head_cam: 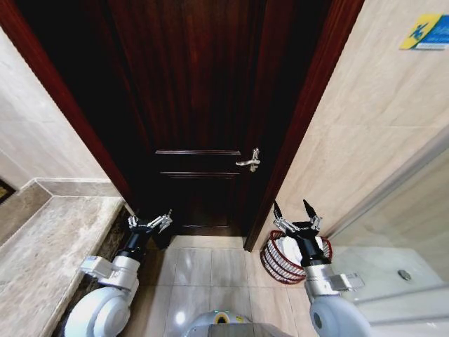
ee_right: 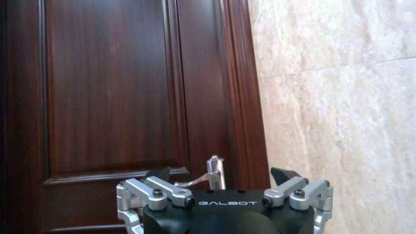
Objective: Discard the used towel into the hamper.
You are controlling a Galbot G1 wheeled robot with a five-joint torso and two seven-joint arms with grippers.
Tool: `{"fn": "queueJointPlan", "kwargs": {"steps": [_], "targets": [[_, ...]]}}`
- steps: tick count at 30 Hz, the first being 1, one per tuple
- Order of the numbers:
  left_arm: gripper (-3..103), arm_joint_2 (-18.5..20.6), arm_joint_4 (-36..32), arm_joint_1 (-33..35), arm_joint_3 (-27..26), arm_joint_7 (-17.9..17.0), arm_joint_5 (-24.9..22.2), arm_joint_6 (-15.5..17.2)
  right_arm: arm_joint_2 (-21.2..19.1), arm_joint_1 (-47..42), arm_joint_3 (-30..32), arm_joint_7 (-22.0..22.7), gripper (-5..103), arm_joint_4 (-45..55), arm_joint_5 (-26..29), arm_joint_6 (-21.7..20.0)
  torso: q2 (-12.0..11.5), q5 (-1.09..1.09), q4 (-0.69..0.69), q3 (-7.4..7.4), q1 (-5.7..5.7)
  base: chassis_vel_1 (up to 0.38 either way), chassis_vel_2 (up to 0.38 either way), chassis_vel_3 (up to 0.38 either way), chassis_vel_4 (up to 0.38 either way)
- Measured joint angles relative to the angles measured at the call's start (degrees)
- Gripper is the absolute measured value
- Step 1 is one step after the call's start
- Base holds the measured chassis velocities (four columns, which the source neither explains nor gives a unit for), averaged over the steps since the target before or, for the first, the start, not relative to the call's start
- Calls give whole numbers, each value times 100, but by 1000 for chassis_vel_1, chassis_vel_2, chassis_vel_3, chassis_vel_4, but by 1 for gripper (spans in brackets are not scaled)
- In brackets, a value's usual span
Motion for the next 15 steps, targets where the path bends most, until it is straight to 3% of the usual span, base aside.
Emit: {"fn": "queueJointPlan", "kwargs": {"steps": [7, 15], "targets": [[100, 0, 0, 0, 0, 0, 0, 0, 0, -1, 1, 0, 100, 0, 0, 0, 0, 2, 0, 0, -2, 195, -197, -200, 206], [100, 0, 0, 0, 0, 0, 0, 0, 0, -1, 0, 0, 100, 0, 0, -1, 1, 0, -1, -1, -2, 290, -276, -287, 293]]}}
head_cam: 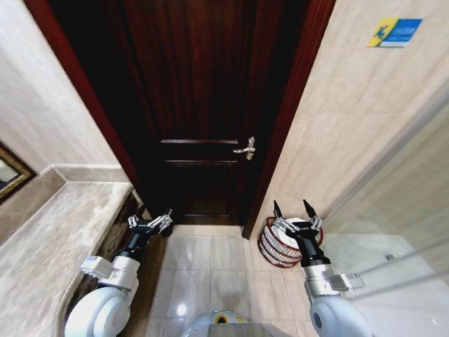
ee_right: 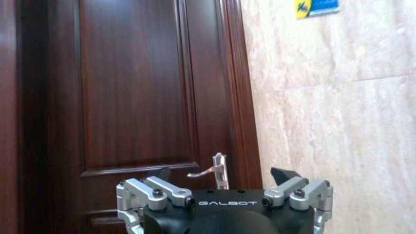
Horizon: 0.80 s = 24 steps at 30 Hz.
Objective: Discard the used towel into the hamper.
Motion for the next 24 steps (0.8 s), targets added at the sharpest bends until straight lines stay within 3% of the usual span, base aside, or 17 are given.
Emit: {"fn": "queueJointPlan", "kwargs": {"steps": [12, 14, 15, 19, 24], "targets": [[100, 0, 0, 1, -1, 0, 0, 0, 0, -1, -1, 0, 100, 0, 0, 0, 1, -2, 1, 0, -2, 345, -353, -360, 358], [100, -1, -1, 6, -1, 1, 0, 0, 0, -2, 0, 0, 100, 0, 0, 0, 5, 6, 2, -3, -7, 260, -265, -299, 263], [100, -1, -1, 7, -2, 0, 0, 0, 0, -2, -1, 0, 100, 1, 0, 0, 5, -3, 4, -3, -6, 126, -118, -228, 224], [100, -1, -1, 6, 0, 1, 0, 0, 0, -5, 2, 0, 100, 0, 0, 0, 5, 5, -3, -3, -7, 79, -86, -162, 114], [100, -1, -1, 0, 0, 0, 0, 0, 0, 2, 1, 0, 100, 0, 0, 0, -3, 0, 1, 3, 7, -57, -7, 38, -1]]}}
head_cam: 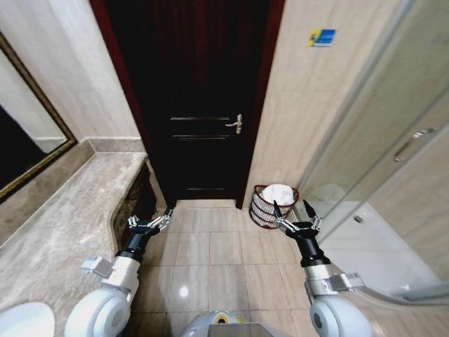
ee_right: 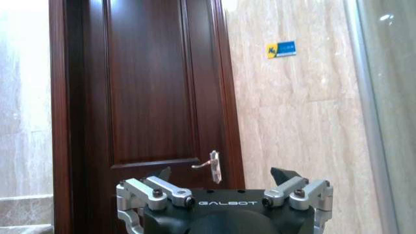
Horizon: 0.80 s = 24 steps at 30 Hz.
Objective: Discard the used towel into the hamper.
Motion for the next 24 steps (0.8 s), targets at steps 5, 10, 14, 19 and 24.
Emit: {"fn": "queueJointPlan", "kwargs": {"steps": [5, 10, 14, 19, 24], "targets": [[100, 0, 0, -2, 0, 0, 0, 0, 0, 1, 0, 0, 100, 0, 0, 0, -1, 0, 0, 0, 3, -59, 80, 81, -65], [100, 0, 0, 0, 0, 0, 0, 0, 0, -1, 0, 0, 100, 0, 0, 0, 2, 0, 0, -3, -9, 0, 0, 0, 0], [100, 0, 0, 0, 0, 0, 0, 0, 0, -2, 0, 0, 100, 0, 0, 0, 3, 0, 0, -4, -10, 0, 0, 0, 0], [100, 0, 0, 0, 0, 0, 0, 0, 0, -2, 0, 0, 100, 0, 0, 0, 3, 0, 0, -3, -7, 0, 0, 0, 0], [100, 0, 0, 0, 0, 0, 0, 0, 0, -2, 0, 0, 100, 0, 0, 0, 3, 0, 0, -3, -6, 0, 0, 0, 0]]}}
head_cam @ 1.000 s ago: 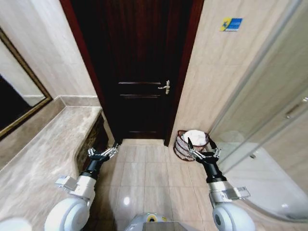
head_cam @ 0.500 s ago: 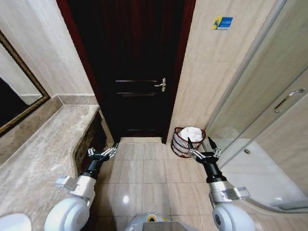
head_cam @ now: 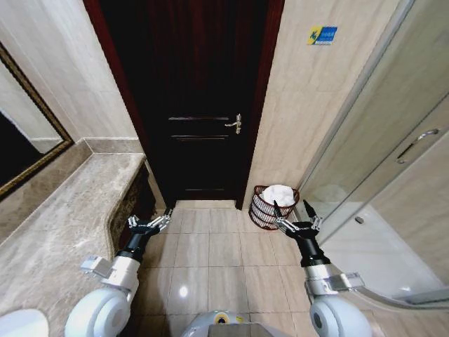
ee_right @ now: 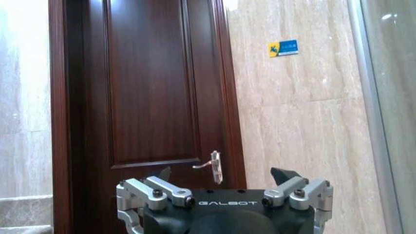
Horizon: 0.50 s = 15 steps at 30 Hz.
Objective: Discard the used towel into the hamper.
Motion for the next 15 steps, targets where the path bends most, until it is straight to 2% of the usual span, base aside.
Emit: {"fn": "queueJointPlan", "kwargs": {"steps": [15], "targets": [[100, 0, 0, 0, 0, 0, 0, 0, 0, 0, 0, 0, 100, 0, 0, 0, 0, 0, 0, 0, 0, 0, 0, 0, 0]]}}
